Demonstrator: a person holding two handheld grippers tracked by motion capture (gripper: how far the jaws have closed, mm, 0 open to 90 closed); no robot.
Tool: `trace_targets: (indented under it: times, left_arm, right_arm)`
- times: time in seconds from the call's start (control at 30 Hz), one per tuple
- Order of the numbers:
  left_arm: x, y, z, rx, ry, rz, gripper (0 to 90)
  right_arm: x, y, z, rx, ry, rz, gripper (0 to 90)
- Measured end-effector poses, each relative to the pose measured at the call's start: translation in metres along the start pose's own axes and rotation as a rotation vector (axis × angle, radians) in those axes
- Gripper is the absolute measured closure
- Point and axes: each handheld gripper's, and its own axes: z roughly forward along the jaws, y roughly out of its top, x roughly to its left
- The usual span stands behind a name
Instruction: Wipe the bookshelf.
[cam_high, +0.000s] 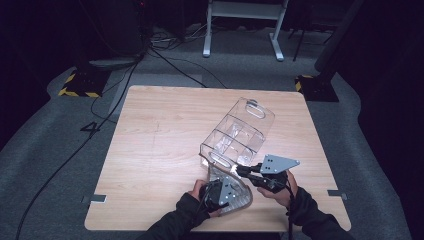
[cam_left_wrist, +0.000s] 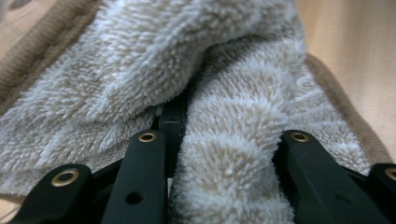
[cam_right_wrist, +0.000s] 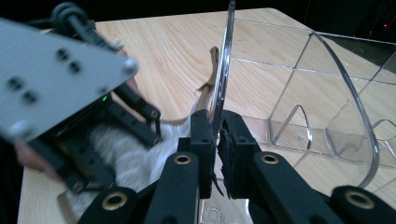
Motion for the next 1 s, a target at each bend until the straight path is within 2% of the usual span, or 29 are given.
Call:
trace_targets:
  times: [0.1,0.27,0.43,0.47,0.53,0.67,0.77,0.83,0.93,0.97,1.0]
  left_arm:
    - [0.011,-0.004,-0.004,0.007,0.027,-0.038,67.3]
    - [0.033,-0.009,-0.016,0.012,0.109,-0.104,67.6]
    - [0.058,-0.013,-0.036,-0.036,0.200,-0.201,67.3]
    - [0.062,-0.013,-0.040,-0.052,0.205,-0.226,67.1]
    - [0.067,-0.011,-0.050,-0.093,0.223,-0.244,66.8]
    - [0.065,0.000,-0.064,-0.186,0.222,-0.235,66.5]
    - [0.054,0.010,-0.064,-0.249,0.164,-0.226,66.4]
    - [0.046,0.015,-0.059,-0.251,0.143,-0.200,66.2]
    - [0.031,0.018,-0.048,-0.238,0.079,-0.153,66.1]
    - [0.026,0.019,-0.043,-0.229,0.072,-0.133,66.2]
    - [0.020,0.020,-0.038,-0.214,0.086,-0.107,65.6]
  right_arm:
    - [0.000,0.000,0.000,0.000,0.001,-0.001,84.4]
    - [-0.001,0.000,0.000,0.006,-0.003,0.002,84.4]
    - [-0.002,-0.001,0.001,0.010,0.000,0.003,84.2]
    - [-0.002,-0.001,0.001,0.012,0.000,0.004,84.3]
    - [-0.002,-0.001,0.001,0.011,0.002,0.005,84.3]
    - [-0.002,-0.001,0.002,0.012,0.001,0.006,84.2]
    - [-0.001,0.000,0.002,0.013,-0.004,0.007,84.1]
    - [-0.001,0.000,0.003,0.013,-0.008,0.007,84.2]
    - [-0.001,0.000,0.003,0.013,-0.012,0.007,84.2]
    - [-0.001,0.000,0.003,0.011,-0.012,0.005,84.2]
    - [-0.001,0.000,0.003,0.010,-0.013,0.005,84.2]
